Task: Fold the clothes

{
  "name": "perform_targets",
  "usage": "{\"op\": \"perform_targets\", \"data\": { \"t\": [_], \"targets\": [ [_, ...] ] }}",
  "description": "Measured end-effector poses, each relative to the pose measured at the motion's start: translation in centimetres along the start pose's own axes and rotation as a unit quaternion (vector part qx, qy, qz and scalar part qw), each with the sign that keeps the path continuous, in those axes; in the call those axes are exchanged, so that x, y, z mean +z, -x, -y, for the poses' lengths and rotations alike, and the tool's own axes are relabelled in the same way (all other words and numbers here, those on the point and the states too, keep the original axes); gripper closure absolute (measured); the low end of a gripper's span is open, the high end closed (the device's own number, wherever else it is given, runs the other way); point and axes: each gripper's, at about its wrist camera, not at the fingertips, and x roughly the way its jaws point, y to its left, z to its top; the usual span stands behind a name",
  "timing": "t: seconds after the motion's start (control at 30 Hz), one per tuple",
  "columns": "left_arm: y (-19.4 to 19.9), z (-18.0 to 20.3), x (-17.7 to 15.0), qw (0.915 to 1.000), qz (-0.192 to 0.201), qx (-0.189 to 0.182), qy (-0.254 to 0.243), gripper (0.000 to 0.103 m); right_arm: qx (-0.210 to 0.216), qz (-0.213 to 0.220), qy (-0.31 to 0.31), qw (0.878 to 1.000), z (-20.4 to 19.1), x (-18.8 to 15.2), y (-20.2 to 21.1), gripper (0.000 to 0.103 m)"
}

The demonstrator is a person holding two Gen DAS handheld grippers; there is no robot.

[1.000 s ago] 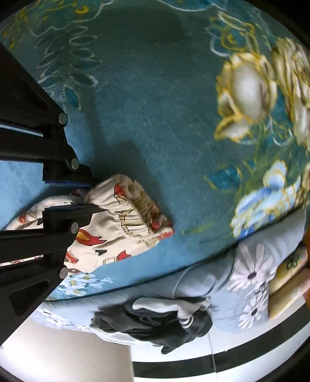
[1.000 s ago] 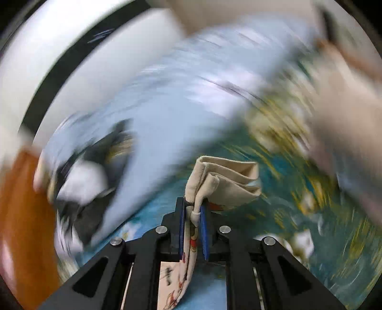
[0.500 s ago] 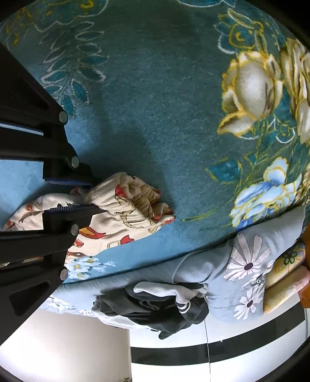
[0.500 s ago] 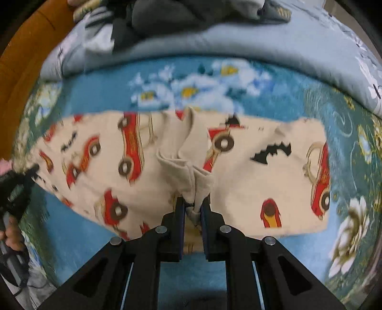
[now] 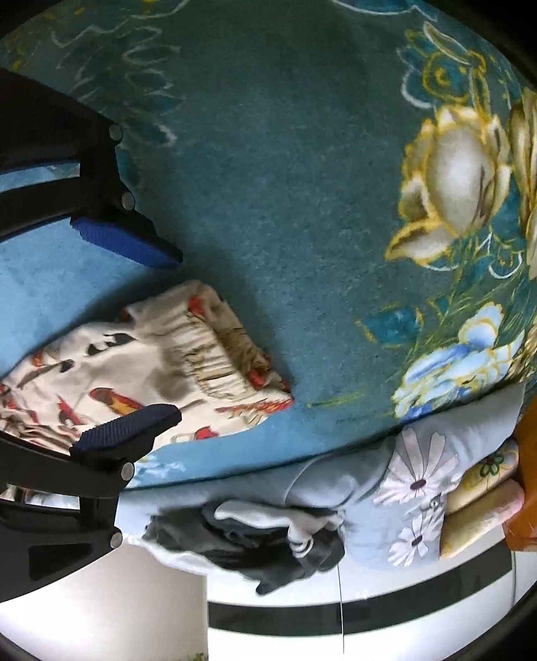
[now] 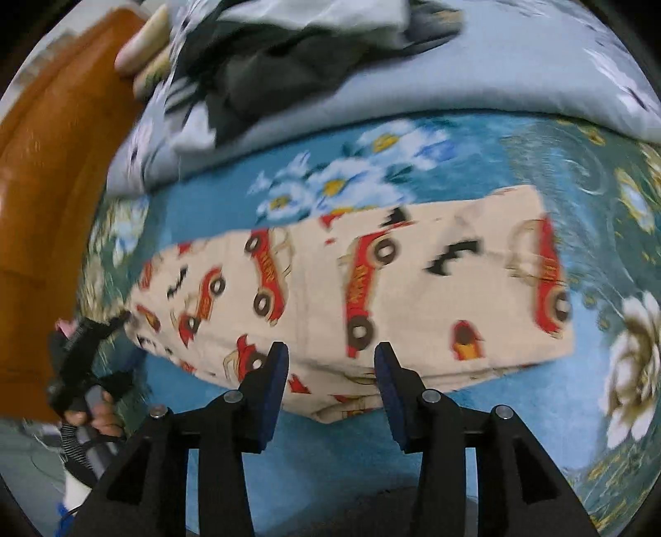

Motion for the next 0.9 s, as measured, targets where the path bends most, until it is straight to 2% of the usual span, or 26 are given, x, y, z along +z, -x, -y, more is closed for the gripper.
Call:
{"op": "perform_targets", "data": {
  "t": [0.03,0.1,0.17,0.27,0.33,0.4,0.5,0.57,0.67,0.77,0.83,0.87,0.9],
  "targets": [
    [0.0,0.4,0.1,1.0000,0.003,0.001,-0.001,0.063,0.001,0.008,-0.009,1.000,0.6,0.0,0.5,0.059],
    [0.0,1.1,0.3,0.9996,0.008,0.027,-0.004,0.083,0.005,0.026,-0.029,0.999,1.9,-0.1,1.7,0.059],
    [0.8,2.2,0.1,0.9990,0.018,0.038,-0.013,0.084,0.011,0.045,-0.051,0.998,3.1,-0.4,3.1,0.059],
    [3.8,7.6,-2.2,0.9935,0.036,0.006,-0.108,0.085,0.023,0.070,-0.083,0.994,5.3,-0.4,4.9,0.059],
    [5.6,11.7,-4.3,0.9830,0.041,-0.022,-0.177,0.085,0.027,0.083,-0.097,0.991,6.8,-0.4,5.7,0.059],
    [6.2,16.3,-7.0,0.9678,0.027,-0.052,-0.245,0.085,0.030,0.092,-0.112,0.989,8.5,-0.6,6.3,0.059],
    [4.3,22.5,-12.0,0.9449,-0.020,-0.083,-0.316,0.085,0.036,0.099,-0.136,0.985,11.0,-1.0,6.7,0.059],
    [1.8,25.2,-15.3,0.9330,-0.057,-0.087,-0.345,0.085,0.038,0.098,-0.151,0.983,12.5,-1.5,6.5,0.059],
    [-3.2,28.1,-20.6,0.9171,-0.133,-0.068,-0.370,0.085,0.042,0.096,-0.175,0.979,14.9,-2.7,6.1,0.059],
    [-8.4,29.5,-25.0,0.9034,-0.200,-0.025,-0.378,0.085,0.040,0.089,-0.205,0.974,17.5,-4.0,5.6,0.059],
    [-11.5,29.2,-27.1,0.8967,-0.234,0.008,-0.376,0.083,0.038,0.083,-0.223,0.970,18.6,-4.7,5.3,0.059],
    [-12.5,28.8,-27.8,0.8952,-0.247,0.016,-0.371,0.082,0.040,0.083,-0.227,0.969,18.9,-4.9,5.2,0.059],
    [-12.7,28.5,-28.0,0.8946,-0.258,0.011,-0.365,0.076,0.042,0.083,-0.231,0.969,19.2,-5.0,5.1,0.059]
  ]
}}
